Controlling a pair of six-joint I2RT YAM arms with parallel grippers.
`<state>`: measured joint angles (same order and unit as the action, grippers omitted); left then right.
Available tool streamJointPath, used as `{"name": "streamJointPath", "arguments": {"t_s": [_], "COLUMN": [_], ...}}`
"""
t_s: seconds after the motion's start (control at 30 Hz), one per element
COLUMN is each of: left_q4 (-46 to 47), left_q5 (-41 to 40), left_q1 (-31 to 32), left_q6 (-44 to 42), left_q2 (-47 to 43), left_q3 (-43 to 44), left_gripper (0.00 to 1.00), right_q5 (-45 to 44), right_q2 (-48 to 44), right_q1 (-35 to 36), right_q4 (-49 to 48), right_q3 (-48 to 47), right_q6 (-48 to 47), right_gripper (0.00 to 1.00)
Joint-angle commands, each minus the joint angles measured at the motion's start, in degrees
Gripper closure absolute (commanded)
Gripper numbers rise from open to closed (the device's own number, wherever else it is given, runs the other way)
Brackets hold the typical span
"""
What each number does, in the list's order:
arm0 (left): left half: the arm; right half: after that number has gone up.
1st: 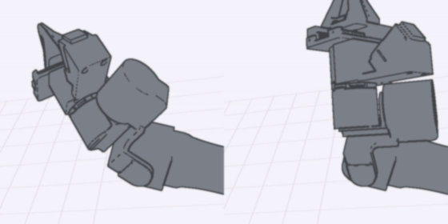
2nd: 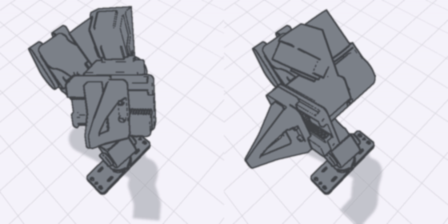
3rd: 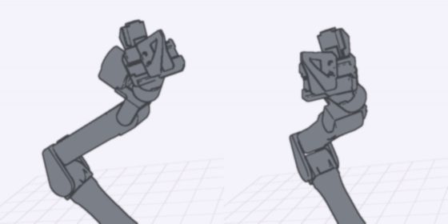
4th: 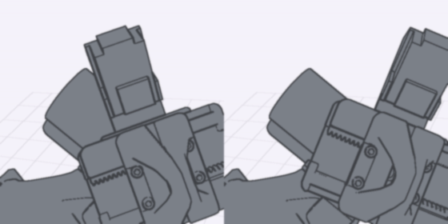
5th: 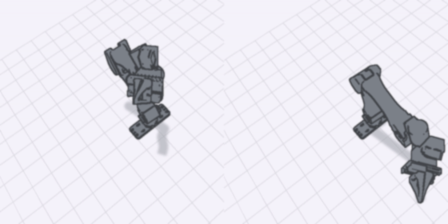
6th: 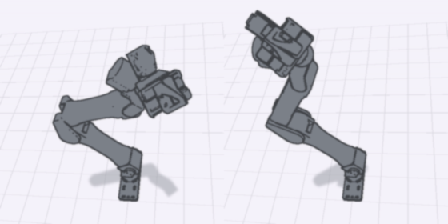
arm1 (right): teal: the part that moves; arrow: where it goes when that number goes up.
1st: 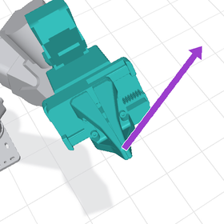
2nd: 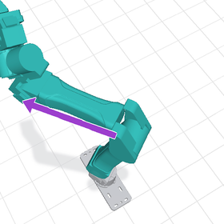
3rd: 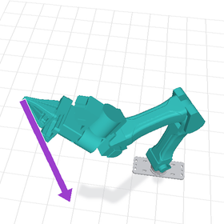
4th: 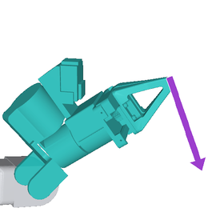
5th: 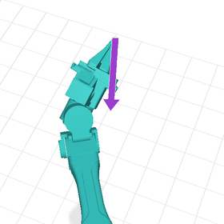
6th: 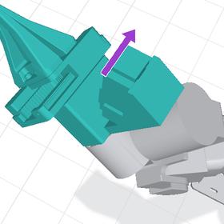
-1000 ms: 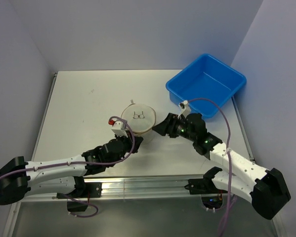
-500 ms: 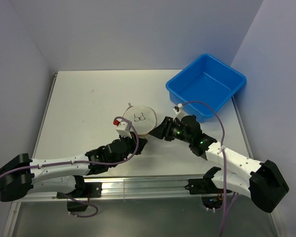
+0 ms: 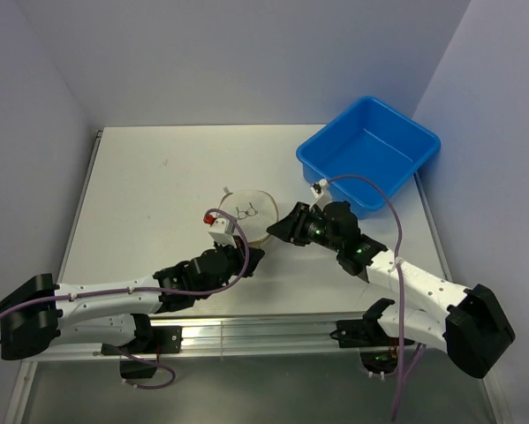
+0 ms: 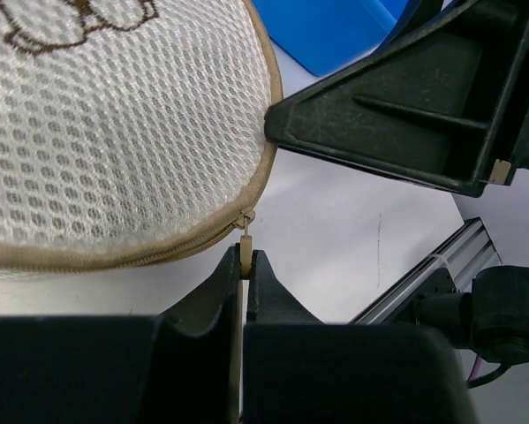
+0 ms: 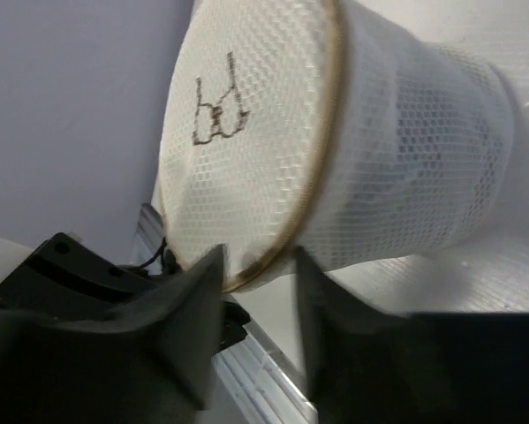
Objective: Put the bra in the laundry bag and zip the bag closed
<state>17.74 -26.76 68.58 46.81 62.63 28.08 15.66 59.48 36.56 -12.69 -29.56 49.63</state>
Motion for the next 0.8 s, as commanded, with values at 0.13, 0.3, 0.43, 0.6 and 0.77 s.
{"name": "streamJointPath", "arguments": {"t_s": [0.13,0.3,0.43,0.6,0.77], "left_q4": [0.64,-2.88,-8.41,-16.67,-14.49], "left_q5": [-0.57,-3.02,-6.63,-11.02,-10.68], "left_q1": [0.42,0.42,0.42,0.42,0.42], "left_q6": [-0.22,-0.49,-0.05,1.27,1.35], "left_q2": [-2.25,-4.27,-9.26,-15.51,-17.02], "left_q3": [0.84,0.23,-1.61,-3.20,-4.26], "left_gripper": [1.00,1.00,1.00,1.00,1.00], "right_q5": [-2.22,-2.39,-1.95,0.59,3.67], "right_q2": [1.69,3.53,7.13,15.46,23.47], "right_q1": [-1.74,-6.14,-10.27,-12.91,-12.91], "right_q4": [1.61,2.14,2.14,1.96,4.50], "right_q3": [-4.89,-6.82,-9.37,-16.22,-25.61], "right_q6": [-3.91,-5.68,-7.26,-8.93,-10.51], "right_gripper": [0.96,1.00,1.00,1.00,1.00]}}
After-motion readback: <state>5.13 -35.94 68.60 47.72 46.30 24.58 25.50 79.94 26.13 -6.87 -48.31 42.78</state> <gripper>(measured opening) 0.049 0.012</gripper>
